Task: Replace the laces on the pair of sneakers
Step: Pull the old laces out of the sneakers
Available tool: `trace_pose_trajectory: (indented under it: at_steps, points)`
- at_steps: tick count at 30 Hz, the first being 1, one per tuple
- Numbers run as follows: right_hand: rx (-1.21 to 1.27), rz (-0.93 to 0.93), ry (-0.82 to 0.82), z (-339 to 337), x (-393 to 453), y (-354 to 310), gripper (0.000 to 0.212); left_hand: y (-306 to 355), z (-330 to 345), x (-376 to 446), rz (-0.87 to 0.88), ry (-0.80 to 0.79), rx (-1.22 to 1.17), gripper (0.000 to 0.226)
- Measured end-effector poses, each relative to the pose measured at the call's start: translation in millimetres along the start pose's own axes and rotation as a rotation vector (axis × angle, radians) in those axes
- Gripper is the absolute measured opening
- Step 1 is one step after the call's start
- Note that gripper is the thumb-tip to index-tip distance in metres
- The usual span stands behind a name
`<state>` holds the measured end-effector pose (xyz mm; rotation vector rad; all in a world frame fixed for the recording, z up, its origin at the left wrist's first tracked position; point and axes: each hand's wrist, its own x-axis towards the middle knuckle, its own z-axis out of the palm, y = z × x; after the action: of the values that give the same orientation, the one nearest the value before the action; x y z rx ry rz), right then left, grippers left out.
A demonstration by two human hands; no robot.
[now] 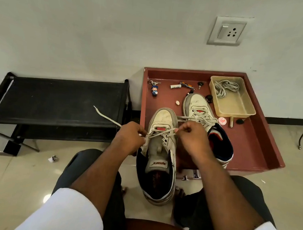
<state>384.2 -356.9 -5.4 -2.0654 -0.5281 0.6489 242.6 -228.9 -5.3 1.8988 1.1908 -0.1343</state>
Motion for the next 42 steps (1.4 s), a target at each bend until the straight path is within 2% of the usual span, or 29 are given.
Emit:
trace_pose_trajectory:
  at_steps: [2,4,7,12,15,18,20,25,31,36,39,40,42]
  points:
    - [-0.135,-0.122,-0.033,8,-6,-2,0.012,3,2,1,0.021,-0.014,0.001,0.027]
    - [-0.333,-0.250,-0.076,19,-8,-3,0.030,7,5,0,0.043,-0.024,-0.015,0.026]
    - [-0.679,-0.407,-0.086,29,-7,-7,0.031,9,9,-2,0.070,-0.038,-0.033,0.023]
    - [-0.821,-0.507,-0.074,42,-13,-11,0.031,7,8,1,0.085,-0.063,-0.042,0.020]
    - [-0.796,-0.491,-0.046,44,-16,-12,0.032,8,7,1,0.080,-0.072,-0.046,0.020]
    - [-0.790,-0.499,0.025,45,-19,-12,0.053,9,7,0,0.071,-0.081,-0.057,0.020]
    - [-0.818,-0.516,0.059,46,-20,-13,0.057,9,6,-1,0.067,-0.082,-0.069,0.021]
    - [-0.931,-0.444,-0.049,46,-21,-13,0.018,9,5,-2,0.035,-0.092,-0.110,0.017]
    - [-0.804,-0.383,-0.080,44,-19,-10,0.011,10,3,-3,0.007,-0.101,-0.155,0.016]
    - [-0.408,-0.277,0.115,-2,-21,-31,0.009,12,5,-1,-0.015,-0.086,-0.147,0.017]
    - [-0.323,-0.284,0.308,-29,-35,-44,0.002,14,5,1,-0.024,-0.095,-0.122,0.018]
    - [-0.331,-0.306,0.339,-30,-39,-47,0.009,15,5,1,-0.028,-0.097,-0.118,0.017]
    - [-0.459,-0.370,0.313,-19,-42,-46,0.044,16,4,0,-0.036,-0.100,-0.114,0.016]
